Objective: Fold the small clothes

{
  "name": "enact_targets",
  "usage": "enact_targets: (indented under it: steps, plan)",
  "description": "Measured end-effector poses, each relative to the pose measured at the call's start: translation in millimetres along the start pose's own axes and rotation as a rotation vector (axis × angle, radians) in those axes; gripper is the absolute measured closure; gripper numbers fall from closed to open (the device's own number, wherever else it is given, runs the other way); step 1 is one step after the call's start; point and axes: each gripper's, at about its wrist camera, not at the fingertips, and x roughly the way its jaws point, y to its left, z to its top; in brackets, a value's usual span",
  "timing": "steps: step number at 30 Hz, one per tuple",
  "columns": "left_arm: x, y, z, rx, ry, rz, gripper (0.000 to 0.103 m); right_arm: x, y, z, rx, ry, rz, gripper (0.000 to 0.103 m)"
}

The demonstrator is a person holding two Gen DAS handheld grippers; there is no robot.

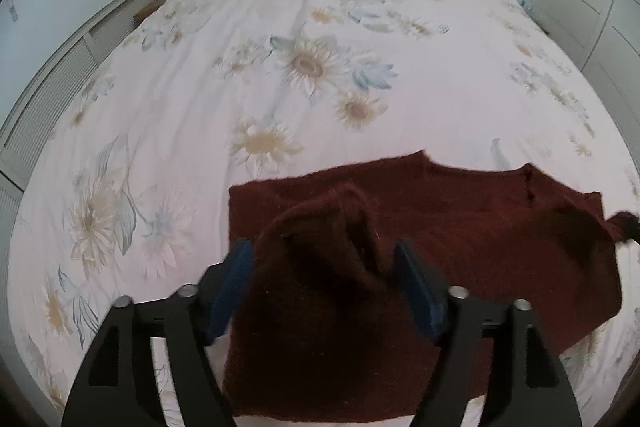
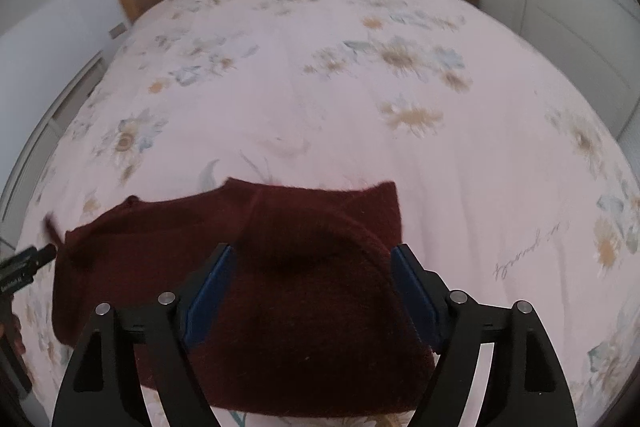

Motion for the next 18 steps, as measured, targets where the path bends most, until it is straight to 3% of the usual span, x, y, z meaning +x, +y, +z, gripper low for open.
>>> enact_targets:
  steps: [5,11,18]
  plan:
    - [-15,-22,-7,0.059,-0.047,-0.025,0.001,-14,35,-15,-0.118,-0.038,0.01,0.02]
    - [-14,-56,-36,0.14,-0.086,-0.097,0.001,-7,86,-60,-0.312,-0.082,-0.035,0.02]
    - [15,-77,-73,0.172,-0.036,-0.124,0.001,31,99,-102,-0.354,-0.01,-0.058,0.02]
